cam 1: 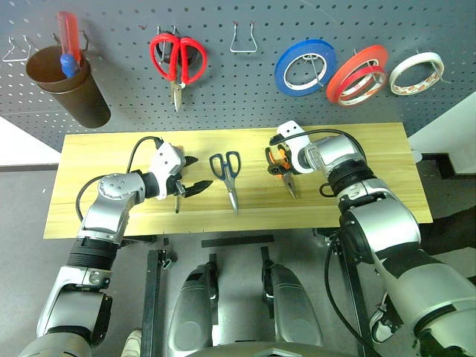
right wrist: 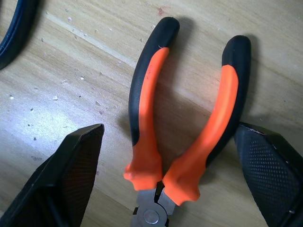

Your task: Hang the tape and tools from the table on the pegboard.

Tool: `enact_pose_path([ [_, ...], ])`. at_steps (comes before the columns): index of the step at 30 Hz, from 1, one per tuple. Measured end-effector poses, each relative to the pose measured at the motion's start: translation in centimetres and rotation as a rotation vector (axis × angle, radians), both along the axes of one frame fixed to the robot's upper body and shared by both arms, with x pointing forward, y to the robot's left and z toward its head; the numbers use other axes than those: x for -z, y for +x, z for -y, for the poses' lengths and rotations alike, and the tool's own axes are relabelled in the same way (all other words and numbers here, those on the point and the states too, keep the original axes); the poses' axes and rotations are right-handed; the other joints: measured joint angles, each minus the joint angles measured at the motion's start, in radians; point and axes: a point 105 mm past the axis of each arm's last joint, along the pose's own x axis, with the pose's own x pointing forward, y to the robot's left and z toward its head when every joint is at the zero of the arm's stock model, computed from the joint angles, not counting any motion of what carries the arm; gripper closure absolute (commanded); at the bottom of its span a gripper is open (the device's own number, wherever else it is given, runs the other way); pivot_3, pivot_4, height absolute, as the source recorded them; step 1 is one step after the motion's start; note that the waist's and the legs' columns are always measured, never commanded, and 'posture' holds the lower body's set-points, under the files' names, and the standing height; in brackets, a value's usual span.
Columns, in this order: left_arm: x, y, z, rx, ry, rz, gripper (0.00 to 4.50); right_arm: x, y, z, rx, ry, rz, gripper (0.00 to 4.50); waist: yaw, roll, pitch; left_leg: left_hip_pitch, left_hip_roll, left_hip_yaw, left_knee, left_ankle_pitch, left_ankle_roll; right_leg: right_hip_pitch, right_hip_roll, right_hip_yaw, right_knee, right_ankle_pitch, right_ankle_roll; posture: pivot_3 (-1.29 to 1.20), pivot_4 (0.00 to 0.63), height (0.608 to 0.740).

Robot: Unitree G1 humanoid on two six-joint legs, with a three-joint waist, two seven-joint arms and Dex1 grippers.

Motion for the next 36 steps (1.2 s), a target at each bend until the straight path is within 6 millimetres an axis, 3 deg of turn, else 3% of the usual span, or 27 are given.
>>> enact_pose_path([
  [5, 0.0, 0.0, 0.0, -0.003, 0.0, 0.002, 0.48, 0.2, -0.1, 0.2, -0.007, -0.018, -0.01, 2.42, -0.002, 0.0, 0.0, 0.0, 0.0, 0.0, 0.0, 0.0, 0.0, 0.0, 0.0, 0.0, 0.0, 0.0, 0.0, 0.11, 0.417, 0.732],
  [15, -0.3, 0.0, -0.2, -0.001, -0.006, 0.006, 0.48, 0.1, -0.4, 0.1, -0.034, -0.021, -0.028, 2.47, 0.0, 0.0, 0.0, 0.0, 0.0, 0.0, -0.001, 0.0, 0.0, 0.0, 0.0, 0.0, 0.0, 0.0, 0.0, 0.11, 0.385, 0.732],
  [21, -2.5, -0.6, -0.1, 0.048, -0.071, 0.06, 0.48, -0.4, -2.0, 1.0, -0.112, 0.021, -0.063, 2.47, 0.005, 0.0, 0.0, -0.007, 0.0, -0.001, -0.003, 0.0, -0.001, -0.006, -0.001, -0.002, -0.001, 0.0, 0.0, 0.1, 0.318, 0.732],
  [24, -3.8, -1.2, -0.2, 0.078, -0.104, 0.09, 0.48, -2.6, -3.0, 0.7, -0.161, 0.065, -0.025, 2.47, 0.002, 0.0, -0.001, -0.018, -0.001, -0.002, 0.001, 0.001, -0.001, -0.013, -0.002, -0.007, -0.001, 0.0, 0.0, 0.09, 0.285, 0.732],
  [30, -6.1, -2.5, -0.8, 0.135, -0.186, 0.113, 0.48, -7.3, -5.6, -0.7, -0.247, 0.201, 0.071, 2.47, 0.003, -0.001, -0.007, -0.02, 0.0, -0.005, 0.001, 0.002, -0.004, -0.012, -0.003, -0.018, -0.002, 0.0, 0.0, 0.05, 0.205, 0.732],
  [36, -9.1, -4.1, -1.2, 0.204, -0.261, 0.15, 0.48, -11.5, -8.5, -2.2, -0.363, 0.365, 0.171, 2.47, 0.004, -0.007, -0.049, -0.022, -0.001, -0.006, 0.001, 0.002, -0.004, -0.01, -0.005, -0.021, -0.004, 0.0, 0.0, 0.03, 0.149, 0.732],
])
